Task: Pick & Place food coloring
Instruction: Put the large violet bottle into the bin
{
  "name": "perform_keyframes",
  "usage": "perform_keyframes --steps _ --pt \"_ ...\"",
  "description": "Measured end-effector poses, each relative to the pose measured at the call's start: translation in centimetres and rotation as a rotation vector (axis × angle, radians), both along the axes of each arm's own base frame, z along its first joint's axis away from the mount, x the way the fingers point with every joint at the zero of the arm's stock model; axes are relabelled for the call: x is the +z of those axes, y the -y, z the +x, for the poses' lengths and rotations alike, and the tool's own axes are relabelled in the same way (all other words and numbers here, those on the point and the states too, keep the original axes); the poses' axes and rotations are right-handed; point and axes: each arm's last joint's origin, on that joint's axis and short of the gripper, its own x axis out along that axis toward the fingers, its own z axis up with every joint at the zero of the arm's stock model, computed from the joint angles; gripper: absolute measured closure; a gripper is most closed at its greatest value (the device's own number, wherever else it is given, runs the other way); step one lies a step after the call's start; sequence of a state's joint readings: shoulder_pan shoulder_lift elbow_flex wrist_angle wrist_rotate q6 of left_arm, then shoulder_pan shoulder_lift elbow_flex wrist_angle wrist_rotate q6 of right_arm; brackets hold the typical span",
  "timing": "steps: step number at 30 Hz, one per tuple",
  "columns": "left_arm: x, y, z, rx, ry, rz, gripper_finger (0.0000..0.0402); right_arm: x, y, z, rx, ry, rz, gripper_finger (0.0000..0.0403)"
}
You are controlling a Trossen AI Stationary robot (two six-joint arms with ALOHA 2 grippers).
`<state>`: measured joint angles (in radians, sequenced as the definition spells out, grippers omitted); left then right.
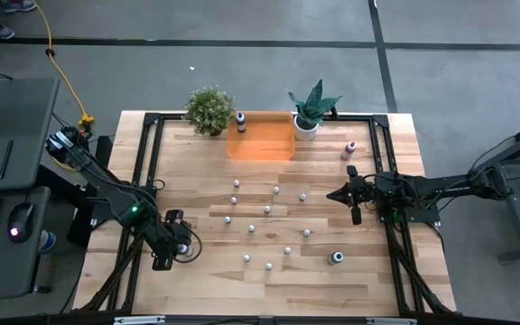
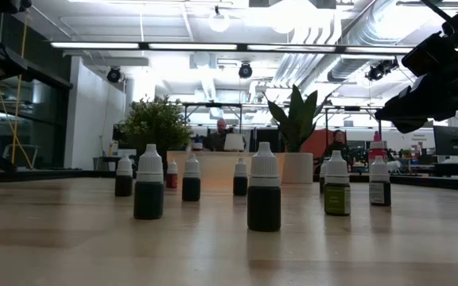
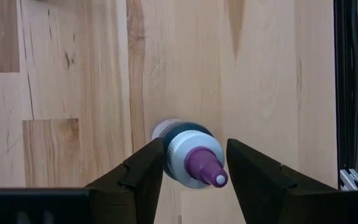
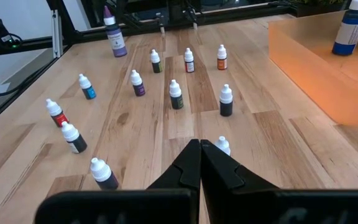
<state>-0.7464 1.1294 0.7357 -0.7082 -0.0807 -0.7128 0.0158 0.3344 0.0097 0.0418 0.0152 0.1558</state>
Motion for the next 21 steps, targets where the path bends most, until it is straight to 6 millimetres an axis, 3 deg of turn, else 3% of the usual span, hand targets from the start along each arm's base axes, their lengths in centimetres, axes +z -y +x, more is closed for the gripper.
perform_keyframes --steps 5,12,21 --pt "0.00 0.00 0.00 0.000 0.000 0.000 0.0243 0.01 0.00 0.00 0.000 0.000 0.000 0.0402" --pt "0.06 0.02 0.02 0.000 0.004 -0.003 0.0300 0.00 0.00 0.00 0.000 0.000 0.000 0.0402" --pt "0.12 0.03 0.12 0.082 0.003 -0.028 0.0302 0.00 0.00 0.00 0.000 0.000 0.000 0.0402"
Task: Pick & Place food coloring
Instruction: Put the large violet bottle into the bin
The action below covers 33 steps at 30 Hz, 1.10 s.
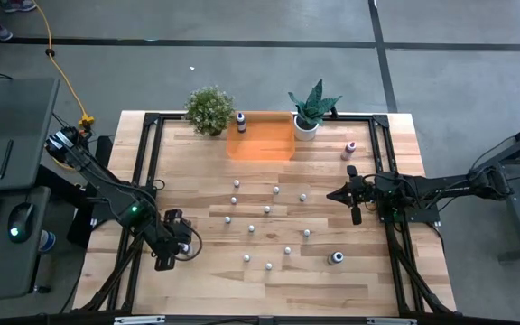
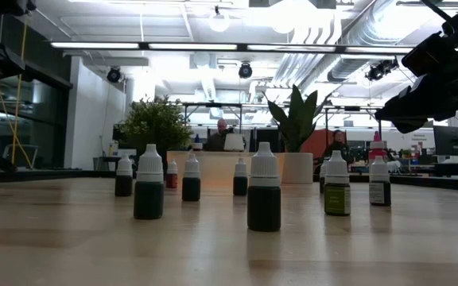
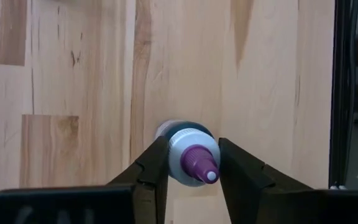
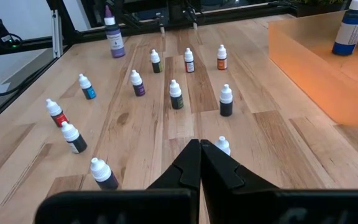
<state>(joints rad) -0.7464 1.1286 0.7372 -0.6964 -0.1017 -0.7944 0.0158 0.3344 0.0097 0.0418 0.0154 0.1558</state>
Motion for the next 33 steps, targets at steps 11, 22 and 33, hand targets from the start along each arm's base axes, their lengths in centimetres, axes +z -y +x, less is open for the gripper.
perform_keyframes --steps 11,22,33 --pt "1.8 0.4 0.7 -0.002 0.110 0.011 0.0302 0.0 0.0 0.0 0.000 0.000 0.000 0.0402" --pt "9.0 1.4 1.9 -0.230 0.385 0.052 0.0303 0.0 0.0 0.0 0.000 0.000 0.000 0.0402" --pt "20.0 -0.4 2.4 -0.296 0.793 0.178 0.0303 0.0 0.0 0.0 0.000 0.000 0.000 0.0402"
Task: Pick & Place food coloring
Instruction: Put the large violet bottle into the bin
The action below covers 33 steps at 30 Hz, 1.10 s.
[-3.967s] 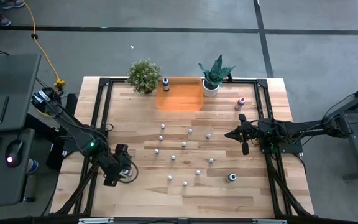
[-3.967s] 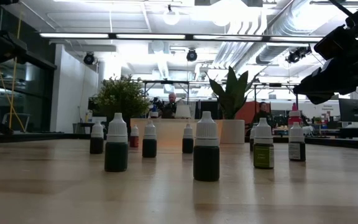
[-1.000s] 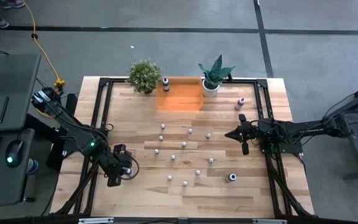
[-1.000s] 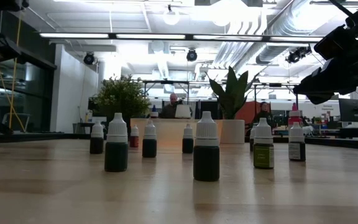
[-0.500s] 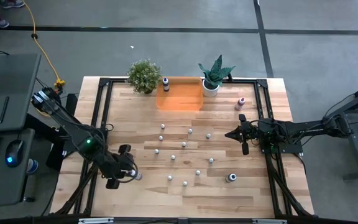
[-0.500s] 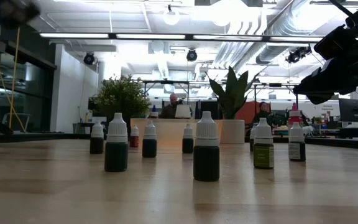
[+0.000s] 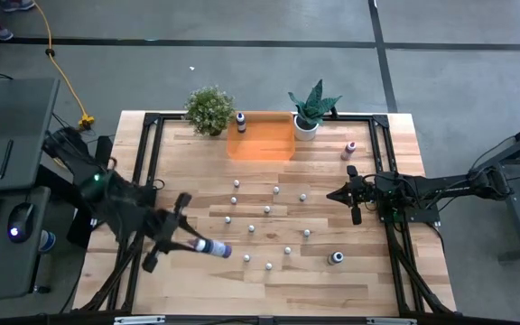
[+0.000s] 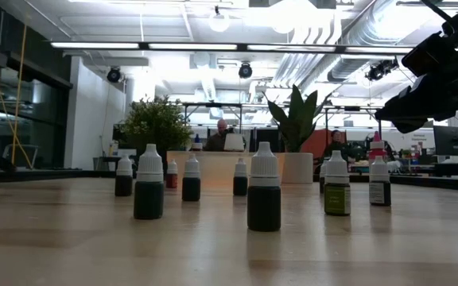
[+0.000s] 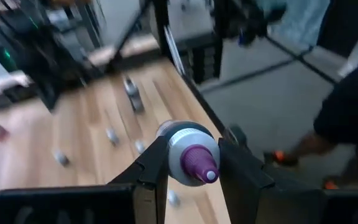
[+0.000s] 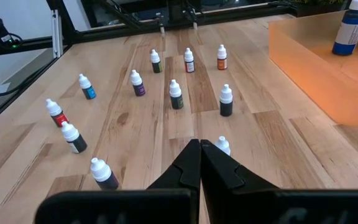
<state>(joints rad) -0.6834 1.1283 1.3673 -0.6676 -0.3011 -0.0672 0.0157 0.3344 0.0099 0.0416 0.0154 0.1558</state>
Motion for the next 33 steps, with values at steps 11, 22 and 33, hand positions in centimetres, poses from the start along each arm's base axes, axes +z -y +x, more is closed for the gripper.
perform_keyframes --steps 11,22,33 --pt "5.1 -4.5 2.9 -0.010 0.320 -0.016 0.0303 0.0 0.0 0.0 0.000 0.000 0.000 0.0402" --pt "5.1 -8.5 7.7 -0.085 0.425 -0.106 0.0303 0.1 0.0 0.0 0.000 0.006 0.000 0.0402" --pt "3.4 -11.6 12.5 0.095 0.450 -0.106 0.0303 0.0 0.0 0.0 0.000 0.002 0.000 0.0402"
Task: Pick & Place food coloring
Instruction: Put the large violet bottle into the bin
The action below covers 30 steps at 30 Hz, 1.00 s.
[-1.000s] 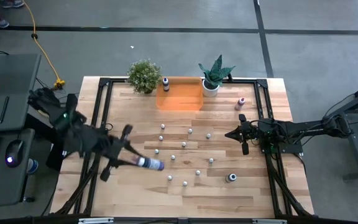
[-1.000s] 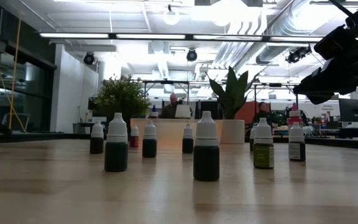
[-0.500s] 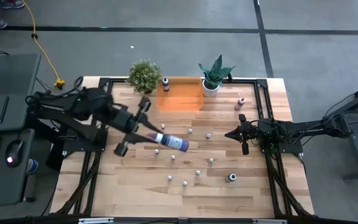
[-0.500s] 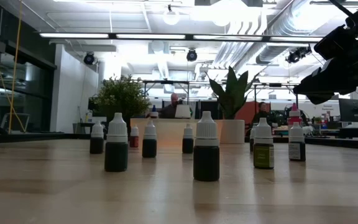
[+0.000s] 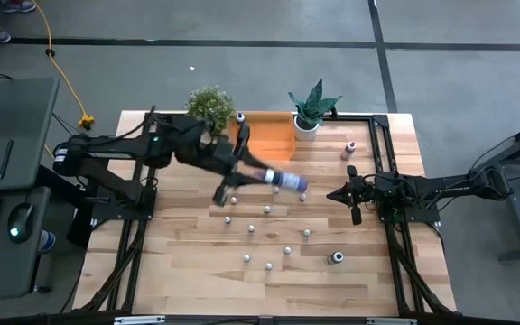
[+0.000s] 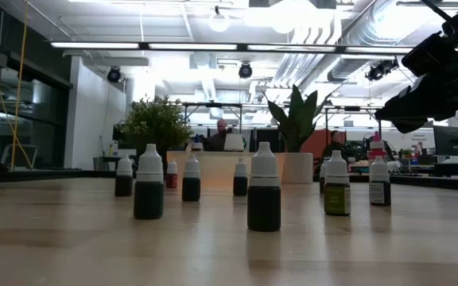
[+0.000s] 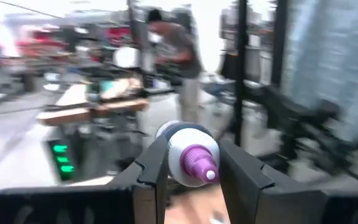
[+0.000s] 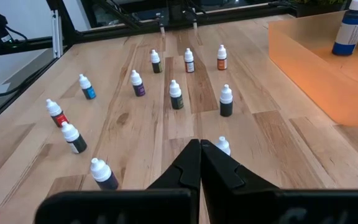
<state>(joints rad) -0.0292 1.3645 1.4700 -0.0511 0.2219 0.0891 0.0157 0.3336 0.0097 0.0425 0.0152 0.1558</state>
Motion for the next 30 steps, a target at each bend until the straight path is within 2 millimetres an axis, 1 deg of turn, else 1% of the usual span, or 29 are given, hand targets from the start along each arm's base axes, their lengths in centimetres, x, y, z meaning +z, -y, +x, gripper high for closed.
perform_keyframes --steps 2,5,8,10,12,16,20,23,30 --pt "0.1 -0.8 0.3 0.088 0.021 -0.007 0.0303 0.0 0.0 0.0 0.000 -0.002 0.000 0.0402" --pt "0.2 -2.2 0.3 0.288 0.036 -0.046 0.0303 0.0 0.0 0.0 0.000 -0.001 0.000 0.0402" --pt "0.4 -4.0 0.1 0.502 0.036 -0.124 0.0303 0.0 0.0 0.0 0.000 0.000 0.000 0.0402" --pt "0.8 -5.2 -0.2 0.625 0.029 -0.180 0.0303 0.0 0.0 0.0 0.000 0.000 0.000 0.0402" --pt "1.5 -6.4 -0.8 0.724 0.022 -0.218 0.0303 0.0 0.0 0.0 0.000 -0.001 0.000 0.0402" --pt "2.2 -8.3 -1.1 0.877 -0.026 -0.281 0.0303 0.0 0.0 0.0 0.000 -0.001 0.000 0.0402" --pt "3.6 -9.5 -1.0 0.959 -0.074 -0.329 0.0303 0.0 0.0 0.0 0.000 -0.001 0.000 0.0402" --pt "4.8 -10.2 -0.7 0.990 -0.139 -0.324 0.0303 0.0 0.0 0.0 0.000 0.000 0.000 0.0402" --pt "5.2 -10.5 1.2 1.012 -0.386 -0.274 0.0303 0.0 0.0 0.0 0.000 0.000 0.000 0.0402"
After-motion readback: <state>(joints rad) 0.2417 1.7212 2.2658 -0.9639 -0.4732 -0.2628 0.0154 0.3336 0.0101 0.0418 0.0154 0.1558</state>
